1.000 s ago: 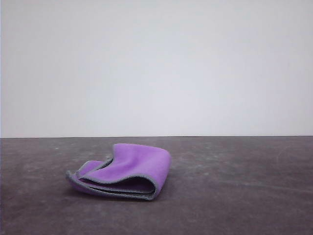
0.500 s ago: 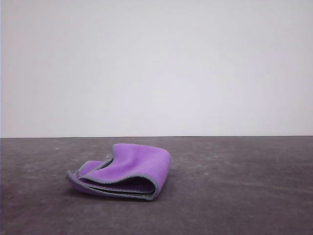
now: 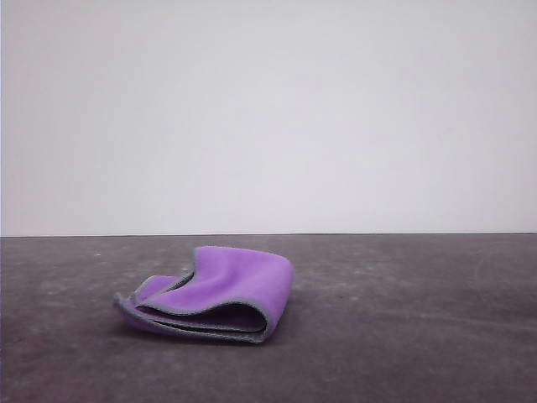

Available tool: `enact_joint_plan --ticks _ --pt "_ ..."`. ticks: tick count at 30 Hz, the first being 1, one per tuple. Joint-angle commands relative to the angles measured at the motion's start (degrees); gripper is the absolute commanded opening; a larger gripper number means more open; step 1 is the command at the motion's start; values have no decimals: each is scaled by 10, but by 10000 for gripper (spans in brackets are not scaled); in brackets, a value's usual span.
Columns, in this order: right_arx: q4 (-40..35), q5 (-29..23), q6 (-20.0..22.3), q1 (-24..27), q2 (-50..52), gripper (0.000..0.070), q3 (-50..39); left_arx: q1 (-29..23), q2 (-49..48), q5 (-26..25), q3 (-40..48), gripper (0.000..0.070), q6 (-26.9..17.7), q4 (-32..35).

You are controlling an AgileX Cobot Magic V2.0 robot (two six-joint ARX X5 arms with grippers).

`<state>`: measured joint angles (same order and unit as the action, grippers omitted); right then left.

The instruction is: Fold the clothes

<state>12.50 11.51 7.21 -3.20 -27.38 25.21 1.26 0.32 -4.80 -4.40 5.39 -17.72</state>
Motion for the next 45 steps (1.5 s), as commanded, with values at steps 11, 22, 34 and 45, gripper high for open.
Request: enact_joint_plan --ticks 11,22,34,45 --pt "-9 -15 5 1 189 12 -167 0 0 1 11 16 -1 -5" --pt "-22 -75 -36 10 272 12 -241 0 0 1 11 16 -1 -5" --pt "-25 -100 -61 14 272 12 -245 0 0 1 11 16 -1 -5" --pt "-35 -100 -62 17 272 12 -245 0 0 1 11 16 -1 -5"
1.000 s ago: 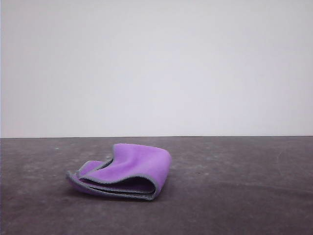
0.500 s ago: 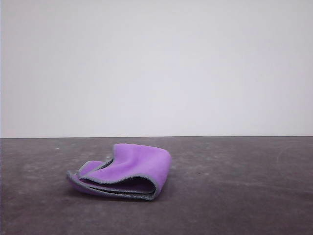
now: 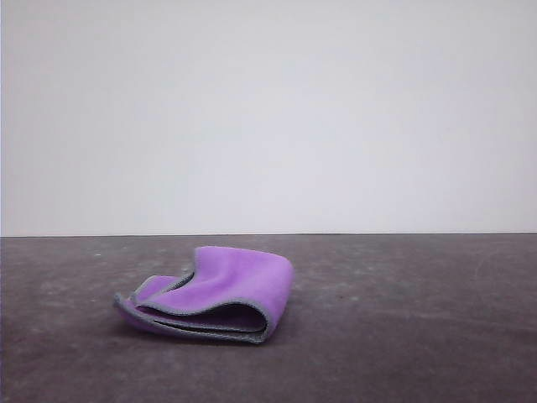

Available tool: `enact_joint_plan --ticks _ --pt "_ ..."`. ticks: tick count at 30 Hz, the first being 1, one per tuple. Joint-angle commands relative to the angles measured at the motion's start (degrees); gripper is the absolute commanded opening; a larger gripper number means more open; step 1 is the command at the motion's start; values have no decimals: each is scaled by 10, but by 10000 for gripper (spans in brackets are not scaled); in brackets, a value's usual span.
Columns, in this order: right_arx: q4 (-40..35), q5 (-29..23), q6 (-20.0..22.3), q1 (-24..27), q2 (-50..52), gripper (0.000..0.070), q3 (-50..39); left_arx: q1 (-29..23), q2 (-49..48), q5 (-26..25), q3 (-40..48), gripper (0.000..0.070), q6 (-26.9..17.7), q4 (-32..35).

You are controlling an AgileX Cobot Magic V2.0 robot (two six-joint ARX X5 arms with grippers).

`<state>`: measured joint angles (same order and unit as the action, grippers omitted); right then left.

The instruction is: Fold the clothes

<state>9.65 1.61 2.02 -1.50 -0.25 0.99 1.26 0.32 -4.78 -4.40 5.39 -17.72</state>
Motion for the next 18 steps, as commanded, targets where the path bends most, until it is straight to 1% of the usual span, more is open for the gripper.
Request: enact_joint_plan --ticks 1,18 --pt "-7 -1 -10 0 0 12 -3 0 0 1 11 16 -1 -5" --pt "-7 -1 -10 0 0 12 -3 0 0 1 11 16 -1 -5"
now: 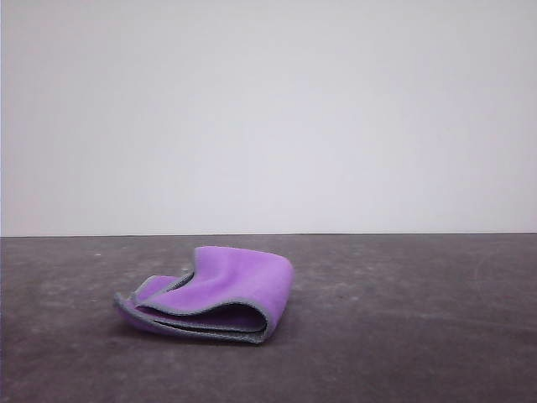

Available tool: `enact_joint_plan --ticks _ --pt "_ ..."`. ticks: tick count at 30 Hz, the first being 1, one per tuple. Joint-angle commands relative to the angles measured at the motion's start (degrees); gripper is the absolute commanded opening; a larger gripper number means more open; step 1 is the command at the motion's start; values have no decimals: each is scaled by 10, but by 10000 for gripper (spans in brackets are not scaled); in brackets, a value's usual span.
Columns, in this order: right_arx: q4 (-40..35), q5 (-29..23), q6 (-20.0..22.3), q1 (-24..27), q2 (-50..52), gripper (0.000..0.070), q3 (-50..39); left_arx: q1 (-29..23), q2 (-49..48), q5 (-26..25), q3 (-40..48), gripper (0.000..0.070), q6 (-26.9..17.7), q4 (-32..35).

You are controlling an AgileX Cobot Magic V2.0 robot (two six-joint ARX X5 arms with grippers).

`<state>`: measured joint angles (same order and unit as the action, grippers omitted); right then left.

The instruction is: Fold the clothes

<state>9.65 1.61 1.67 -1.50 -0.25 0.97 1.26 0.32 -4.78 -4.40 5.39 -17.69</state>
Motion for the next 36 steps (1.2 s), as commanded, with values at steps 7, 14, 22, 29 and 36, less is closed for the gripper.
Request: enact_joint_plan --ticks 7,14,22,29,36 --pt "-7 -1 -6 0 0 12 -3 0 0 1 11 16 -1 -5" --pt "-7 -1 -6 0 0 12 -3 0 0 1 11 16 -1 -5" --pt "-7 -1 -6 0 0 12 -3 0 0 1 11 16 -1 -5" --pt "-7 -1 -6 0 0 12 -3 0 0 1 11 16 -1 -5" --pt "-7 -1 -6 0 0 12 -3 0 0 1 11 16 -1 -5"
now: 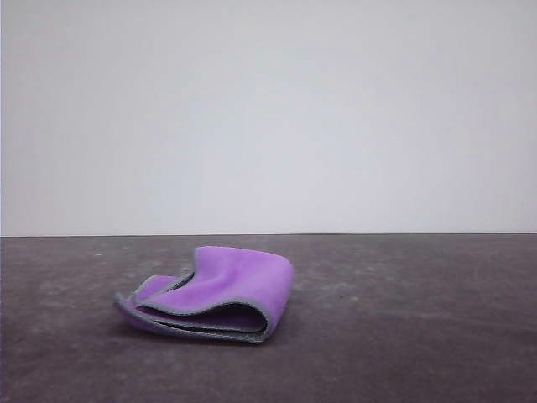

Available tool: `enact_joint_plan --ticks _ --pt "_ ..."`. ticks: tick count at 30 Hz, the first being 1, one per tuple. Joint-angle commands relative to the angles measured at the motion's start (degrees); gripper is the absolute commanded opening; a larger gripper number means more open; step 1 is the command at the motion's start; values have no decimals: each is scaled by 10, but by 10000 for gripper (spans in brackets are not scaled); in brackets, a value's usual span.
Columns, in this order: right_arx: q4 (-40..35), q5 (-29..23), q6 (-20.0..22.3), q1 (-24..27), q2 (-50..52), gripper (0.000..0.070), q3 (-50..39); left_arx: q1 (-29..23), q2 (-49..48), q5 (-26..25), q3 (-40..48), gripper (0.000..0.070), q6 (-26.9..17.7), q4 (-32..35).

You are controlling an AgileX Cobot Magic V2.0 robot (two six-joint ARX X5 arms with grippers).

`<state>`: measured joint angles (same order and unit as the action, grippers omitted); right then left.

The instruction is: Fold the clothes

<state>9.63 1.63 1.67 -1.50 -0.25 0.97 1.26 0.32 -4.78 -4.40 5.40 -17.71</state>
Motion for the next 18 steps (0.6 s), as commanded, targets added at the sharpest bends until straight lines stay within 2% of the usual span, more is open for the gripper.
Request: enact_joint_plan --ticks 1,18 --pt "-7 -2 -6 0 0 12 -3 0 0 1 11 16 -1 -5" --pt "-7 -2 -6 0 0 12 -3 0 0 1 11 16 -1 -5"
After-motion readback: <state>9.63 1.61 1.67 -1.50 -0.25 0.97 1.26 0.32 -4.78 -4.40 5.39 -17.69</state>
